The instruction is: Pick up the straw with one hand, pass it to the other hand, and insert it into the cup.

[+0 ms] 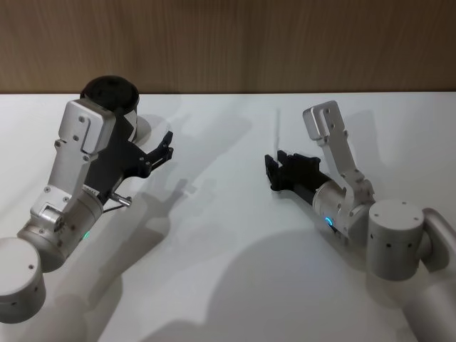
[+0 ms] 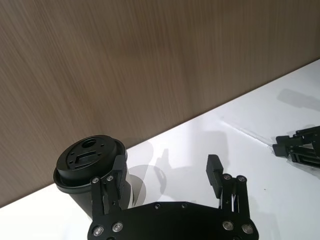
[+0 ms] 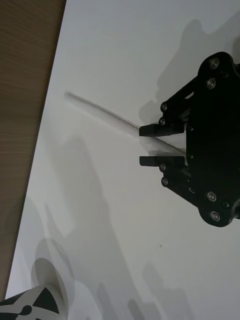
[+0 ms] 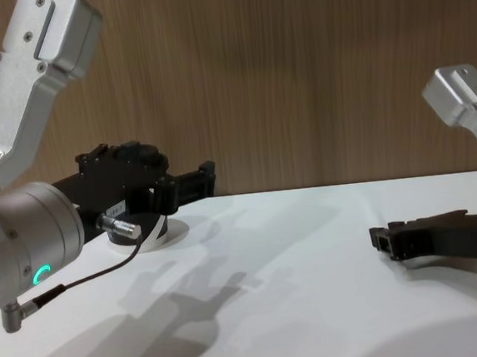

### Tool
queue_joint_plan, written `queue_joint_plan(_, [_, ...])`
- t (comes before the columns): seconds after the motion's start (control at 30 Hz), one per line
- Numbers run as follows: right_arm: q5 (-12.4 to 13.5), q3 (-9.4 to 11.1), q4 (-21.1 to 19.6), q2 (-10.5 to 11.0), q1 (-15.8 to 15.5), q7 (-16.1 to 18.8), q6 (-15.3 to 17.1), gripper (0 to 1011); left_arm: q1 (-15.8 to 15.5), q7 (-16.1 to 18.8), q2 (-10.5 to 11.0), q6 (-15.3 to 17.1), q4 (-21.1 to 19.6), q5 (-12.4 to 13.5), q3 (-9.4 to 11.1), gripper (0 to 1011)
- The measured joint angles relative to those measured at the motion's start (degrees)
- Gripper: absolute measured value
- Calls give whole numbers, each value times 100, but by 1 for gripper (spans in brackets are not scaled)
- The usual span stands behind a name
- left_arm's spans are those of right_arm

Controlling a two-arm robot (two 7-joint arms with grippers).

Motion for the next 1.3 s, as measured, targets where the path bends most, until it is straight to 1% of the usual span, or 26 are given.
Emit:
queue_joint_plan(0.1, [-10, 7, -7, -5, -8, 6, 3, 191, 0, 0, 0, 0, 0, 0, 0, 1003])
queue_joint_plan(0.17, [-19, 21, -13, -14, -18, 9, 5, 112, 0, 0, 0, 0, 0, 0, 0, 1003])
queue_joint_plan(0.27, [-27, 32, -20, -21, -26, 10, 7, 43, 0, 0, 0, 0, 0, 0, 0, 1003])
queue_joint_plan(0.37, [-37, 53, -33, -27, -37, 10, 11, 18, 0, 0, 0, 0, 0, 0, 0, 1003])
queue_joint_plan(0.7, [-68, 126, -82, -37, -88, 7, 5, 6, 0, 0, 0, 0, 0, 0, 0, 1003])
queue_joint_plan(0.83, [-82, 152, -125, -26, -109, 20, -69, 6, 0, 0, 1, 0, 0, 0, 0, 1003])
queue_joint_plan(1.03, [-90, 189, -283, 45, -129, 154, -281, 6, 0, 0, 0, 0, 0, 0, 0, 1002])
queue_joint_plan(1.17, [-71, 206, -411, 119, -130, 301, -436, 6, 0, 0, 0, 0, 0, 0, 0, 1002])
queue_joint_plan(1.3, [8, 223, -594, 222, -120, 520, -629, 6, 0, 0, 0, 0, 0, 0, 0, 1003])
